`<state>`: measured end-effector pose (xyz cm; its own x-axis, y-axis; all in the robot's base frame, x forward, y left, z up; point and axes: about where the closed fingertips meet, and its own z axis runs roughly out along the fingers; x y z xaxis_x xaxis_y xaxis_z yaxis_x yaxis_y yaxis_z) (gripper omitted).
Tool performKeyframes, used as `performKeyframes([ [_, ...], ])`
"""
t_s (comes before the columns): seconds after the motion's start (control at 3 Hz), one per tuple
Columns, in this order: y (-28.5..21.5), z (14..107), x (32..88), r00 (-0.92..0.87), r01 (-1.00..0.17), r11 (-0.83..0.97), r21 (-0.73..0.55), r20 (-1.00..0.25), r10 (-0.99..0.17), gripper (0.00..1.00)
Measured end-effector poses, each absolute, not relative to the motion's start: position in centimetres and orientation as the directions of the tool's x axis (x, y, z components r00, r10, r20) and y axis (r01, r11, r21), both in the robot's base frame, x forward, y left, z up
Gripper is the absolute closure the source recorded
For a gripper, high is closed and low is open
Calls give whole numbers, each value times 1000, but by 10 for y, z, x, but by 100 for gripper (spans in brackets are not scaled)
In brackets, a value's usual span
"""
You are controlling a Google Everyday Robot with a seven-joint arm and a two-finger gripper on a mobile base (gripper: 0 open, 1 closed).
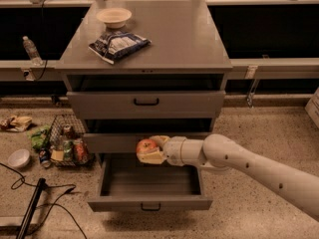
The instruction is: Place apple into bottom drawer
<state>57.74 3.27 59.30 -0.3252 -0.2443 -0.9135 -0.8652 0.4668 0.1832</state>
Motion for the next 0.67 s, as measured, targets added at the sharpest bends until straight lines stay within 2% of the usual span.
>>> performKeyframes([
  [0.67, 30, 583, 589, -319, -849, 504, 158, -914, -251, 100],
])
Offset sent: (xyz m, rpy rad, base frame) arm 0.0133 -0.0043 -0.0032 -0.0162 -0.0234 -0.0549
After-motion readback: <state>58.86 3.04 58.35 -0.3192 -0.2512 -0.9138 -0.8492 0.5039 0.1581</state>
